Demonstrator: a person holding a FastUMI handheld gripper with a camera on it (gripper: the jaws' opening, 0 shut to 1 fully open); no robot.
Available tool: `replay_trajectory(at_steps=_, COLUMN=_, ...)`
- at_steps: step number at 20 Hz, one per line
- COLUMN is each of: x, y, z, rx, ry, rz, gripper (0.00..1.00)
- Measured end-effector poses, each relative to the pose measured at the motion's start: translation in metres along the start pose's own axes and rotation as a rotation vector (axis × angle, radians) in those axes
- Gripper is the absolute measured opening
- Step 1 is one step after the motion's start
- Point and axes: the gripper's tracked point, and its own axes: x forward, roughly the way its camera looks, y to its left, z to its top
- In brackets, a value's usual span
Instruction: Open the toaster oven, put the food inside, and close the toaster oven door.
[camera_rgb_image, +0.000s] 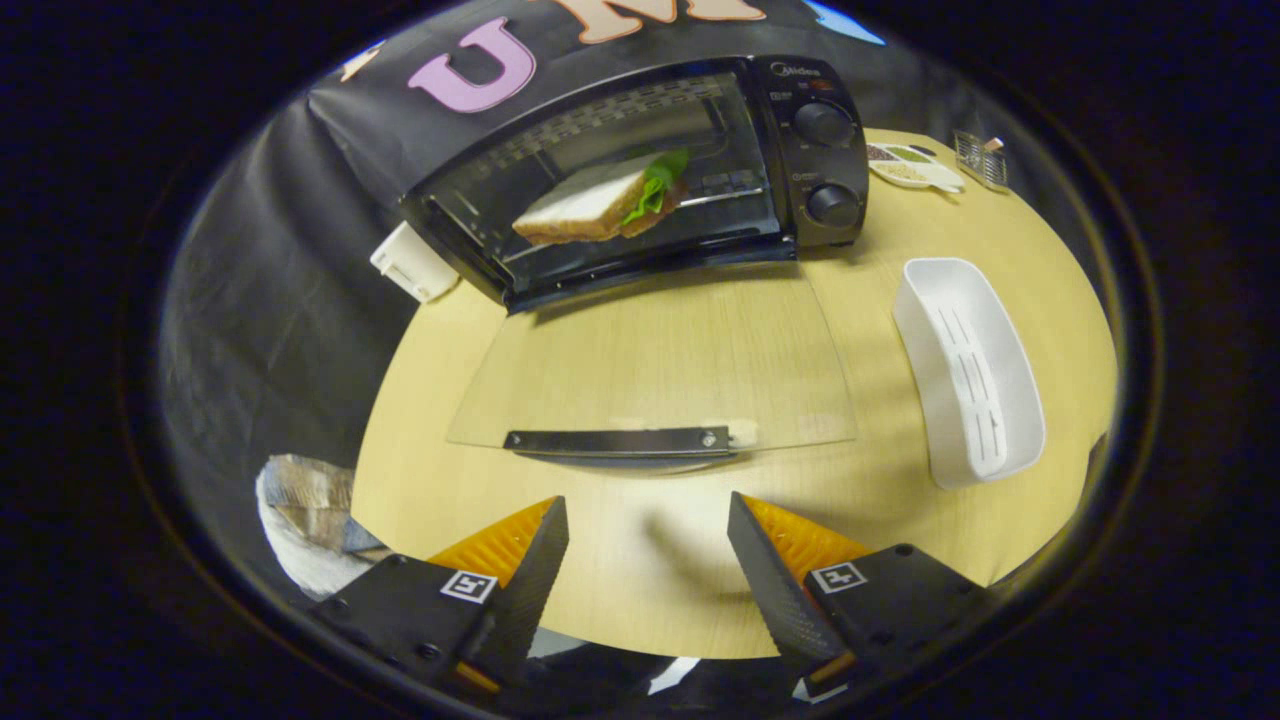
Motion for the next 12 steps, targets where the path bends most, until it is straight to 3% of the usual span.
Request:
replay_trajectory(at_steps=6, x=0.008, y=-0.021, z=-0.005, rx=-0.051, ry=0.044, rz=-0.065, gripper=0.98)
replay_trajectory(at_steps=12, x=0.013, y=-0.032, z=0.019, rx=-0.058, ry=0.004, rz=-0.095, gripper=0.98)
